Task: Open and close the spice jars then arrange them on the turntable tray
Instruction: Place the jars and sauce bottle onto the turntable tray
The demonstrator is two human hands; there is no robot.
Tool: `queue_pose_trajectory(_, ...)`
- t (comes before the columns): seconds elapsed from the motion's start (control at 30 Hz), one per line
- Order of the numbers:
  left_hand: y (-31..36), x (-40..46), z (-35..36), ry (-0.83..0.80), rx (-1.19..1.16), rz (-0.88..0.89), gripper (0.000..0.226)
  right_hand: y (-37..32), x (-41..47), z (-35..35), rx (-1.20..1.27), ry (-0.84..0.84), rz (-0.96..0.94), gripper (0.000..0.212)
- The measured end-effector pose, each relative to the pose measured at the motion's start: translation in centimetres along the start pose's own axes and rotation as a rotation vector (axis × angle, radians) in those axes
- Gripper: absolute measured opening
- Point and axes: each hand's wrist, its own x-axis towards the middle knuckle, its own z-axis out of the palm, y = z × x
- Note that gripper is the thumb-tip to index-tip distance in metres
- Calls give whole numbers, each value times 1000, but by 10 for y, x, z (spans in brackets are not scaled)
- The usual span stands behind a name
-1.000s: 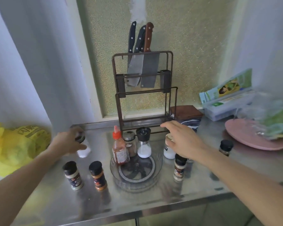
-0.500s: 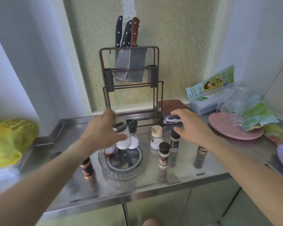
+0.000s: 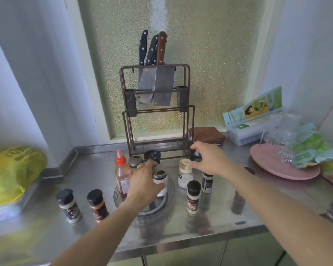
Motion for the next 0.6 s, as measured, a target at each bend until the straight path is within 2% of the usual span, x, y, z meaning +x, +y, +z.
queue_pose_trajectory(0.17,-6,-3,16,67,-115,-26,65,-17,31,32,-117,-147,-25,58)
queue_pose_trajectory(0.33,-11,-3,25,114,-185,-53,61,-18,42,53,-170,-224,6,55)
queue_pose_trajectory(0.4,-14,-4,28,132,-221,-56,60,-17,43,57,-182,-227,20,55)
queue_pose_trajectory(0.53,-16,-8,33,118,-244,-97,61,-24,41,45,-177,-155,34,35)
queue_pose_trajectory(0.6,-16,-12,38,105,-224,-145,61,-32,37,31,-156,-93,34,38)
